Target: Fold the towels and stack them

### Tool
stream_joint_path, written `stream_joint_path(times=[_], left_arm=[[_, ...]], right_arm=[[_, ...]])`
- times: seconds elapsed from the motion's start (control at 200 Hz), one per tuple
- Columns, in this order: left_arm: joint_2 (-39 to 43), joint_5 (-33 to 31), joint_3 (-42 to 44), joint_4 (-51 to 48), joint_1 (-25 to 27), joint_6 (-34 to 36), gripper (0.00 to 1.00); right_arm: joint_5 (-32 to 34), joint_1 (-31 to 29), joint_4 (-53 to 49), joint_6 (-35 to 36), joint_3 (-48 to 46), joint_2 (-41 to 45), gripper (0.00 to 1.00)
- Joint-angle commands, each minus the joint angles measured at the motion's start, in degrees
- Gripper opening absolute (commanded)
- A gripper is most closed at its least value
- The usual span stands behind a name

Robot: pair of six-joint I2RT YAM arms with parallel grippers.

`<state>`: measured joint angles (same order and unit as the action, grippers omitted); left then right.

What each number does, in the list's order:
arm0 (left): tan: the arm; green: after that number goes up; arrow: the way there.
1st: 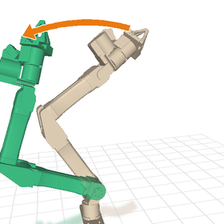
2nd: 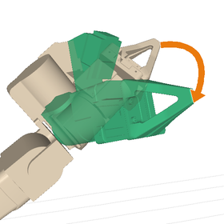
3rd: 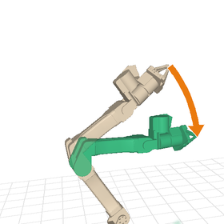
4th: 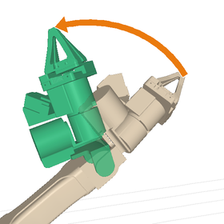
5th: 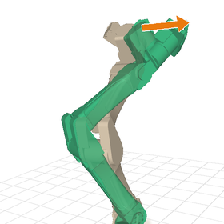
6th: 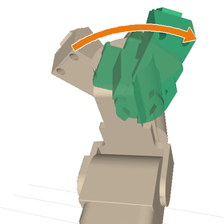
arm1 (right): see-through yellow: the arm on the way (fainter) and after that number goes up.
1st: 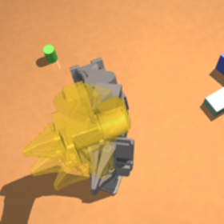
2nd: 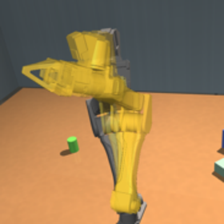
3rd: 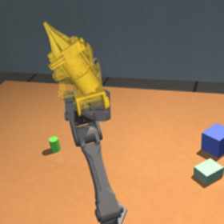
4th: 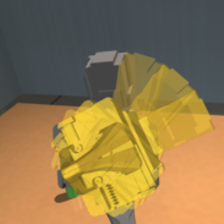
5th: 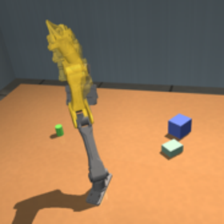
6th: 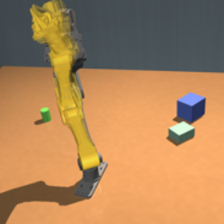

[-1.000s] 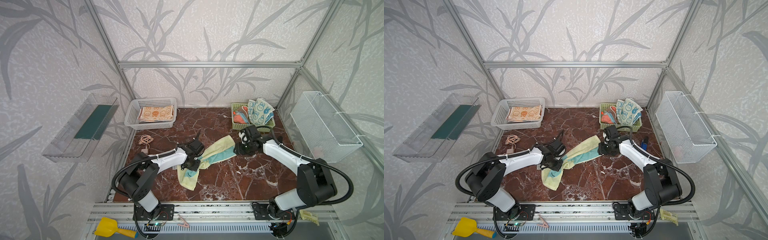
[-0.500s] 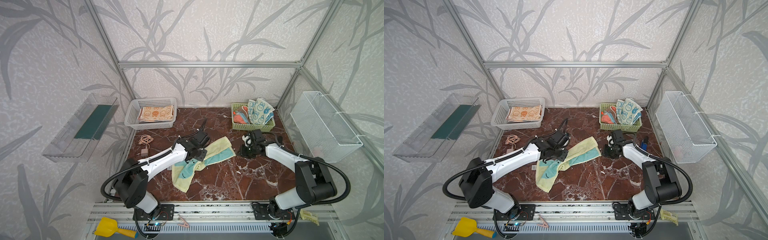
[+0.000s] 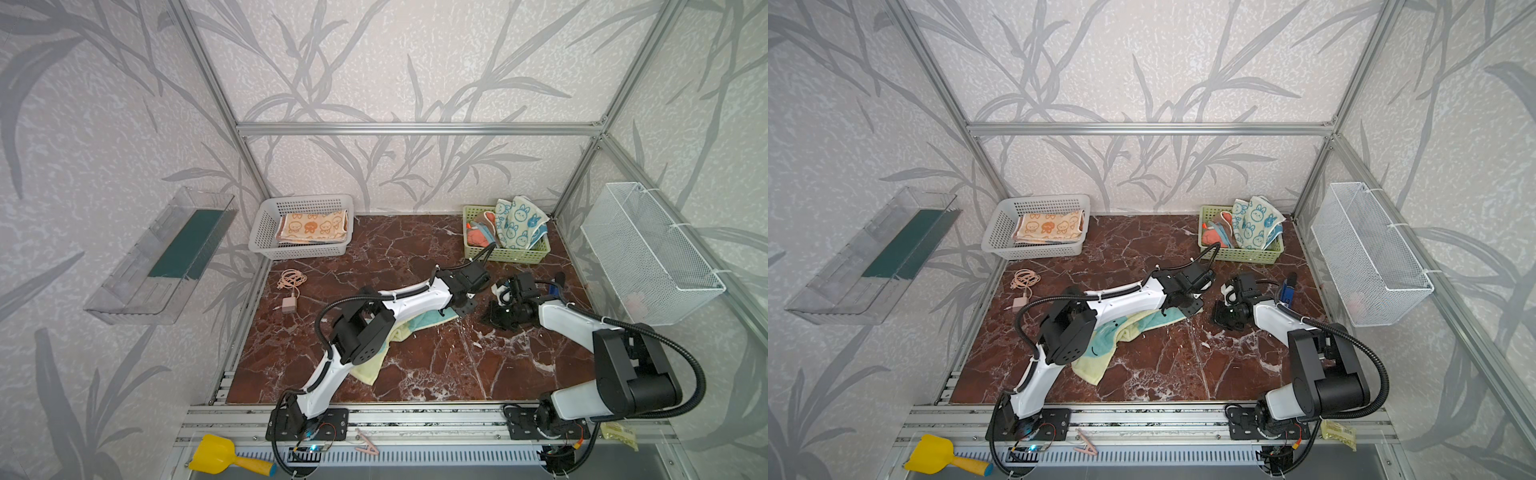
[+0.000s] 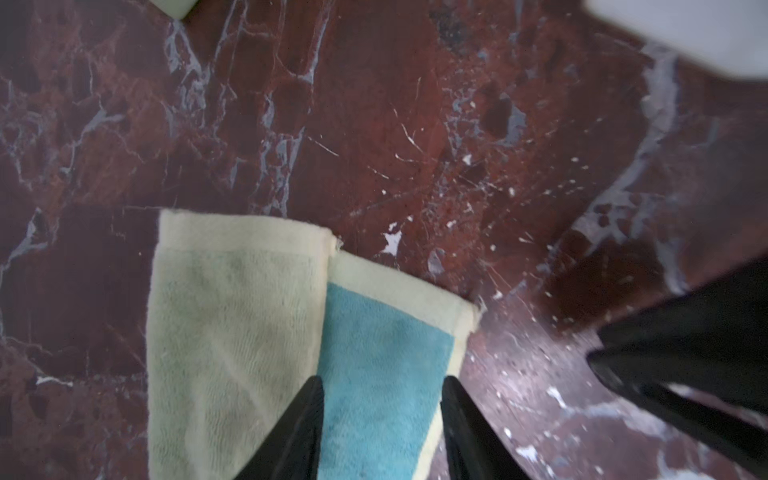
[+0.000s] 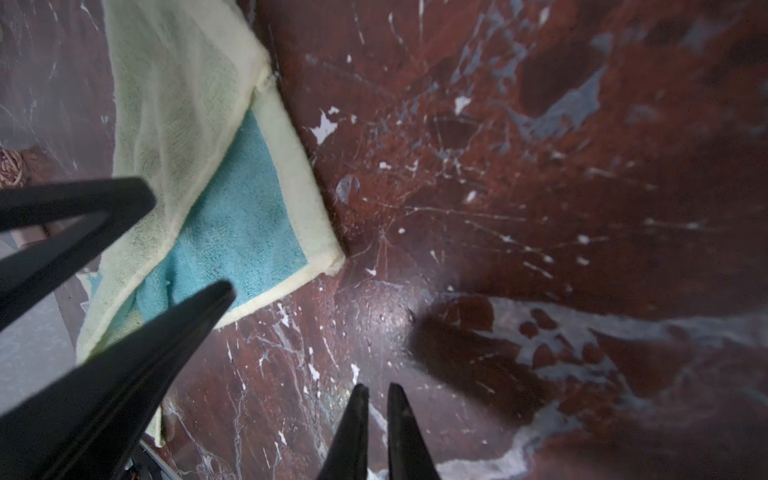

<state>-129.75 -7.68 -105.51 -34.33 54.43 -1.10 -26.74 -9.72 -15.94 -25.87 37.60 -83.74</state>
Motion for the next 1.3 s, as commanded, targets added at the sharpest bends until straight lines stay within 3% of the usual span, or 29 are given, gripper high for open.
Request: stream_joint_path(times=[0.0,0.44,0.655,0.695,0.78,0.855,1.025,1.295], left_arm=[[-2.4,-5.2,-5.7,-5.4,-0.9,1.7,0.48],[-9.3,-4.4,-11.4,-4.7,-2.3,0.8,0.46],[-9.4,-4.2,-9.5,-2.0,-2.5,1.3,0.46],[-10.0,-3.8,-9.8,-2.0,-2.9,1.4,0.41],[-9.5,-1.9,-9.8,-2.4,-3.6,0.7,0.13],[-6.6,-1.2,-6.6,0.4,-3.6,0.8,0.00],[-0.4,-0.1,-1.8,4.0,-3.8,1.3,0.00],[6.6,10.0,3.6,6.3,-4.7,0.9,0.00]], right_arm=[[-2.2,0.2,1.6,0.5,-0.9,0.8,0.09],[-2.6,0.2,0.5,1.1,-0.3,0.7,0.08],[-2.0,0.2,0.0,1.2,0.3,0.5,0.16],[-2.2,0.1,0.0,1.0,0.4,0.3,0.20],[-2.3,0.1,-0.4,1.0,1.0,0.2,0.33],[-1.4,0.0,-1.2,1.3,1.4,0.5,0.44],[-0.5,-0.2,-0.8,0.6,2.7,-0.9,0.56],[0.7,-3.6,2.9,-3.1,7.4,-8.9,0.59]])
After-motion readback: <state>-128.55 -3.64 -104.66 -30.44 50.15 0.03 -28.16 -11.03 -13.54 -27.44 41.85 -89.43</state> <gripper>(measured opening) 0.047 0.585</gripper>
